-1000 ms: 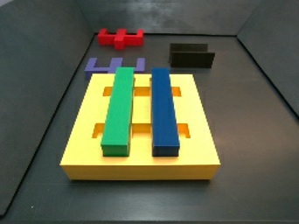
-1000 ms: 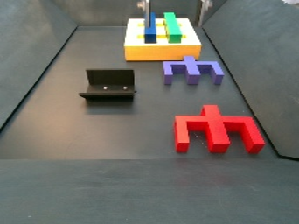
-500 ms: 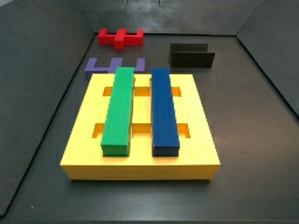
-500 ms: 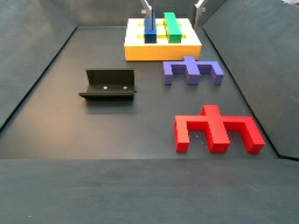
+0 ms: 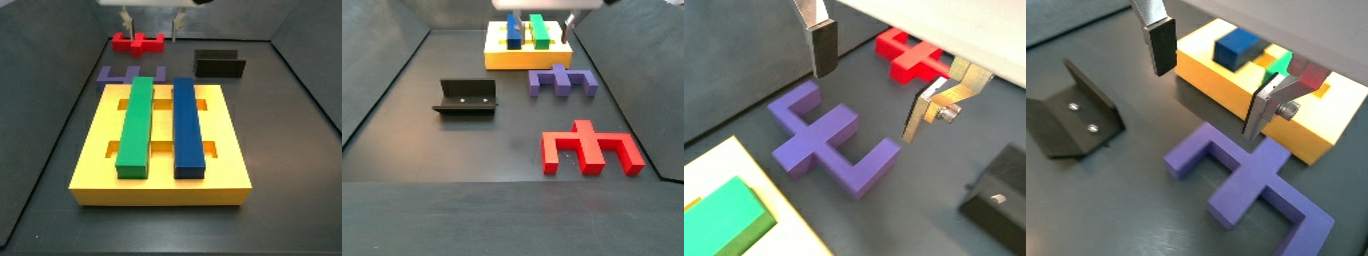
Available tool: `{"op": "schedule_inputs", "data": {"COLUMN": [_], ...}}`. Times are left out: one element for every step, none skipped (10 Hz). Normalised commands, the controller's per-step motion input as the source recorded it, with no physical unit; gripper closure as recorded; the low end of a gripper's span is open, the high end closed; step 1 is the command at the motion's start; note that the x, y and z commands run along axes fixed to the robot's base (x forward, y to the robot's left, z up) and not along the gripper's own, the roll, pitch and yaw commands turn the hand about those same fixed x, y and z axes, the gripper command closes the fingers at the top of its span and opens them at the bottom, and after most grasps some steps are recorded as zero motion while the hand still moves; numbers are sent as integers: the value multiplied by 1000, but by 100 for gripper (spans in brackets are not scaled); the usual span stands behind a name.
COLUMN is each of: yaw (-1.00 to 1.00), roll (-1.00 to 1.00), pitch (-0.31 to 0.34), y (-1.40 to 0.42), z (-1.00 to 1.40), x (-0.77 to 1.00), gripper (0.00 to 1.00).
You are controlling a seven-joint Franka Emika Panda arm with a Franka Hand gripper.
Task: Pick up the purple object. Move up. Place the purple object on the fixture. Regrasp the purple object. Move to above the board. Insert the purple object.
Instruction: Pick up the purple object.
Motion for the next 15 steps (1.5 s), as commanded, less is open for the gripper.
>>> {"op": "schedule_inputs", "data": {"yaw": [0,0,0,0,0,0,0,0,-69,-46,-23,-29,-37,-31,-17], "roll": [0,36,157,146,159,150,146,113,129,94,96,117,123,83,20], "pitch": [-171,-173,-196,-194,-203,-191,-173,-147,-57,-24,-26,-19,-33,-47,-51], "y": [-360,-429,-509,-377,-257,-217,-174,-54,0,0,0,0,0,0,14], "z": [-620,-554,-549,-509,-449,-469,-457,-366,-203,-163,-209,-240,-243,-191,-140], "x": [-280,-271,-271,-254,-271,-243,-217,-217,-143,-43,-31,-40,-91,-129,-111], "gripper": [0,0,0,0,0,0,0,0,0,0,0,0,0,0,0]}}
